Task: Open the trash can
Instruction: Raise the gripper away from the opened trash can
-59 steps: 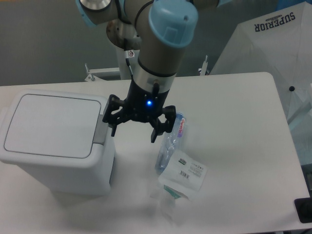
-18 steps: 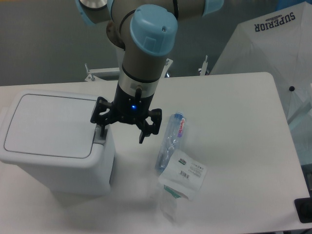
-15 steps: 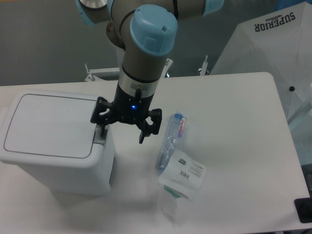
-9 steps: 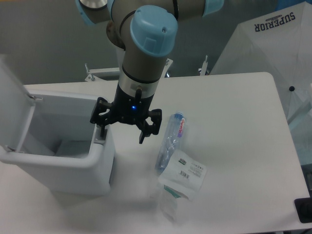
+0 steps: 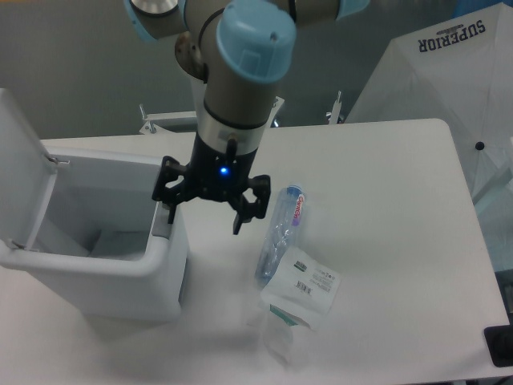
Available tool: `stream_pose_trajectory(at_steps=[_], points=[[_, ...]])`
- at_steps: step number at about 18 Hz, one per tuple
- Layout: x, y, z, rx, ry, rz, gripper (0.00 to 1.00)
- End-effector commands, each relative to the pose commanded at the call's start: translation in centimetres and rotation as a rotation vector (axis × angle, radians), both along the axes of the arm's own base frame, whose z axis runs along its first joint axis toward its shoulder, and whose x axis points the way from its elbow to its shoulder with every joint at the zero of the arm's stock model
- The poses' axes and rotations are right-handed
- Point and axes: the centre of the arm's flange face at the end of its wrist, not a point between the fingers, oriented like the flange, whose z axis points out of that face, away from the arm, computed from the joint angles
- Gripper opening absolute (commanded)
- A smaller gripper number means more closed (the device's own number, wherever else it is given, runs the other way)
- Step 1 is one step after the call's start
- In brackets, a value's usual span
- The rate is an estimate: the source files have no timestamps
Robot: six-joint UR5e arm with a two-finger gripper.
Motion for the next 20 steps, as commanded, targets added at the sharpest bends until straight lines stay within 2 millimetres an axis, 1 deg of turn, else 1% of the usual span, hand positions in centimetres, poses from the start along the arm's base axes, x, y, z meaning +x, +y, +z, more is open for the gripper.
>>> stream_pose_trajectory(at_steps=[2,6,7,10,14,16,18,19,20], points=[[-1.6,-0.9,0.3,0.019,0.032,0.007,1.00],[-3.3,-2.1,0.3,0.022,0.061,-0.017,1.00],[-4.1,-2.7,-0.1,0.017,0.058,-0.010,1.00],[-7.2,-5.2,-0.7,0.011,0.082,-0.020,1.00],[-10.1,-8.1,-2.5,-0.012,0.093,-0.047,1.00],[-11.5,-10.0,-3.4,-0.091,0.152,-0.084,1.00],[-12.4,-11.0,-4.1,-0.166,0.192,-0.129,1.00],[-12.7,-11.2,-4.5,-0.182,0.201,-0.146,1.00],[-13.5,-11.9,-4.9,-0.194,0.206,-0.156,1.00]])
